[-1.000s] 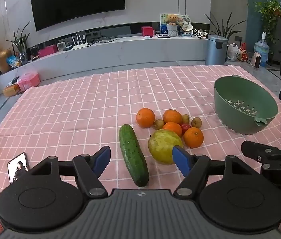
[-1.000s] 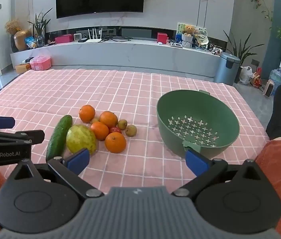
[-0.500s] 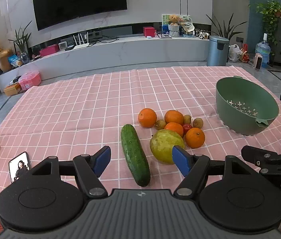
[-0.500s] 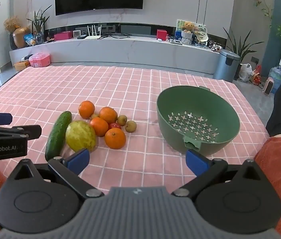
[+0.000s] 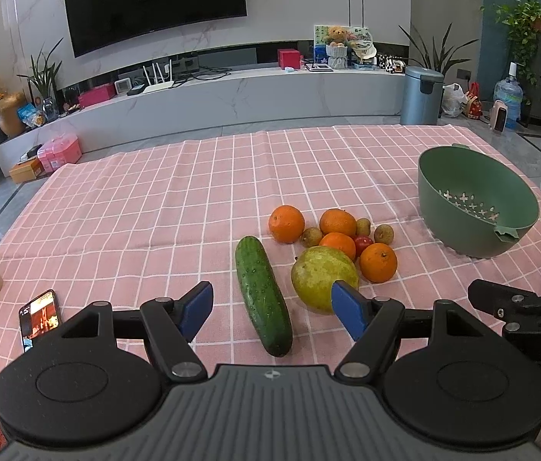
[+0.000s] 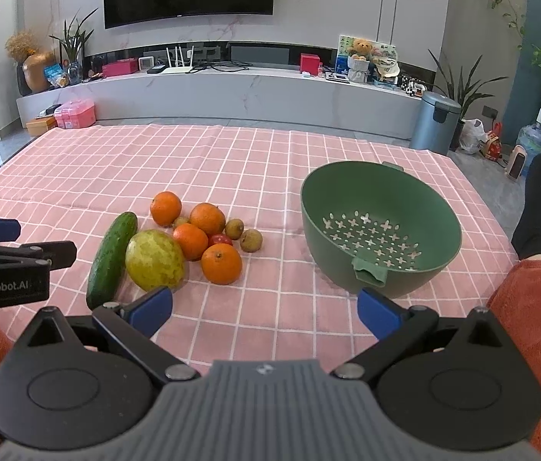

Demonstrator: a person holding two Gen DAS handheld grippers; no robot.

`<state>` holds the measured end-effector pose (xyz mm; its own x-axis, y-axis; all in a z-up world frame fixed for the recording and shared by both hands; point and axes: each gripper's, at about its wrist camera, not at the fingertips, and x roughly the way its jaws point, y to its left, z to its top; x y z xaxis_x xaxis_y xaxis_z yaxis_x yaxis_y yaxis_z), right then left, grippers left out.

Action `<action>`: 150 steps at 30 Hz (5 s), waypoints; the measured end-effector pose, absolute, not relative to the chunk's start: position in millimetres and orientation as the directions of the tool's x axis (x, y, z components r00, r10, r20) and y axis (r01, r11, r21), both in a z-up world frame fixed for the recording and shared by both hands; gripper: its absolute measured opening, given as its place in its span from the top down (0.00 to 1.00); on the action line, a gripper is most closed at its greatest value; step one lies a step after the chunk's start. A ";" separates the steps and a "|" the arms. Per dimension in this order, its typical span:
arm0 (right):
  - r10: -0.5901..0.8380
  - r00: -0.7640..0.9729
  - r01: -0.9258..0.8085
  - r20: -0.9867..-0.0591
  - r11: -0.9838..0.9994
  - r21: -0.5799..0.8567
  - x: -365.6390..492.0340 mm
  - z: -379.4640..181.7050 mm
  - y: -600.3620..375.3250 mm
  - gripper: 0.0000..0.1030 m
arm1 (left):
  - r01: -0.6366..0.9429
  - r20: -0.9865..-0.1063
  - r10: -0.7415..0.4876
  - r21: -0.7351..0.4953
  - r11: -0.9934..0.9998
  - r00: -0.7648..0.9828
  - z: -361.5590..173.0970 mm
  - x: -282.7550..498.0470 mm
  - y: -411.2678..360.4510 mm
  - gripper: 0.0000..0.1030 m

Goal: Organize fruits

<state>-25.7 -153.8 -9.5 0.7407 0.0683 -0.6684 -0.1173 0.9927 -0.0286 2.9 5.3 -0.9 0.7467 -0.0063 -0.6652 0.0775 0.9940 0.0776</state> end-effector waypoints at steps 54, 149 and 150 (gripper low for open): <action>0.149 0.709 -0.192 -0.690 0.981 0.014 13.2 -28.2 -132.5 0.04 | 0.092 -0.705 -0.040 0.036 0.995 0.708 -10.7 34.0 21.7 0.22; 0.229 0.744 -0.270 -0.628 0.962 0.031 43.5 21.6 -237.5 0.42 | 0.304 -0.663 -0.474 -0.364 0.881 0.580 30.3 116.9 -77.6 0.59; 0.220 0.743 -0.267 -0.633 0.963 0.022 48.7 22.4 -243.7 0.42 | 0.311 -0.665 -0.482 -0.368 0.876 0.570 28.6 125.6 -86.6 0.59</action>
<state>48.7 -243.7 22.4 0.7425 0.2200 -0.6327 -0.2670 0.9634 0.0217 125.6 -86.6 28.6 0.5702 -0.4818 -0.6654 0.3107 0.8763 -0.3683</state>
